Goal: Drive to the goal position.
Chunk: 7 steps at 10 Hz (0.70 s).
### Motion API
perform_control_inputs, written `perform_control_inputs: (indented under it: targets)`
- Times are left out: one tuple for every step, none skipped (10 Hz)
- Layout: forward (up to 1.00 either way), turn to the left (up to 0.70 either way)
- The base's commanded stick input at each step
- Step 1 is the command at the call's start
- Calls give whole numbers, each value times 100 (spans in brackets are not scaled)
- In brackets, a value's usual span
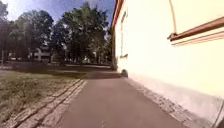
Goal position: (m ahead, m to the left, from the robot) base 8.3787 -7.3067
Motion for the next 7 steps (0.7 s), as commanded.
perform_control_inputs:
  targets:
    - [70, 0]
    - [70, 0]
    - [70, 0]
    - [70, 0]
    - [70, 0]
    - [70, 0]
    - [70, 0]
